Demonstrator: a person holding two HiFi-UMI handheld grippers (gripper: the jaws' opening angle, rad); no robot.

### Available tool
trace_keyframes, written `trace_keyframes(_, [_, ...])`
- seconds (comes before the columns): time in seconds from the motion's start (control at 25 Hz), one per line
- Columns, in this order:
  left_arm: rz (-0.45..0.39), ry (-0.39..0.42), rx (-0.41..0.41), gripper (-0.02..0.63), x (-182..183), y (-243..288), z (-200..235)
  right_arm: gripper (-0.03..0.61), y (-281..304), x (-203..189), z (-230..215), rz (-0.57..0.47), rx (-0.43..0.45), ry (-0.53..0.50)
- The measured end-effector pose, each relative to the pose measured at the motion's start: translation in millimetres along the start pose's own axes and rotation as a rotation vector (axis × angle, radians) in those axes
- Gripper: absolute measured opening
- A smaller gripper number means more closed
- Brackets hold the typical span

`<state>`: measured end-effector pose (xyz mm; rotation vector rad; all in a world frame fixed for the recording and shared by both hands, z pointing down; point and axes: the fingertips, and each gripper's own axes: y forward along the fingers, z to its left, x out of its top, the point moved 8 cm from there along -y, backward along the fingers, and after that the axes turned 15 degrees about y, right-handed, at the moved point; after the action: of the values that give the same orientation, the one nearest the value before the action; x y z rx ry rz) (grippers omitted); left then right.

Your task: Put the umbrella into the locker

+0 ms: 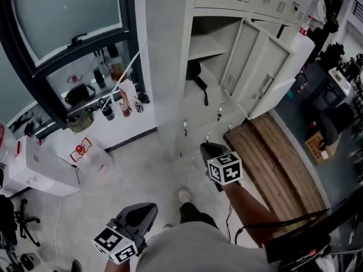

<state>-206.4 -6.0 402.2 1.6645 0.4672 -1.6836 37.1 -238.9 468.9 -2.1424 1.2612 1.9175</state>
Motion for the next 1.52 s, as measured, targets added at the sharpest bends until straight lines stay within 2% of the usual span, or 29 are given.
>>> trace_keyframes(0.2, [-0.002, 0.01, -0.032, 0.011, -11.5, -9.9, -18.2, 0.026, -44.0, -47.8, 45.2, 0.058, 0.089, -0.019])
trace_keyframes(0.48, [-0.018, 0.008, -0.051, 0.011, -18.6, -24.4, -32.2, 0.026, -87.1, -70.5, 93.0, 0.065, 0.188, -0.072])
trace_keyframes(1.04, [-0.019, -0.008, 0.002, 0.011, -33.3, -54.9, -48.8, 0.023, -104.5, -92.6, 161.3, 0.091, 0.355, -0.152])
trace_keyframes(1.52, [-0.025, -0.002, 0.029, 0.011, -36.3, -64.2, -50.0, 0.018, -108.6, -91.3, 178.9, 0.093, 0.394, -0.202])
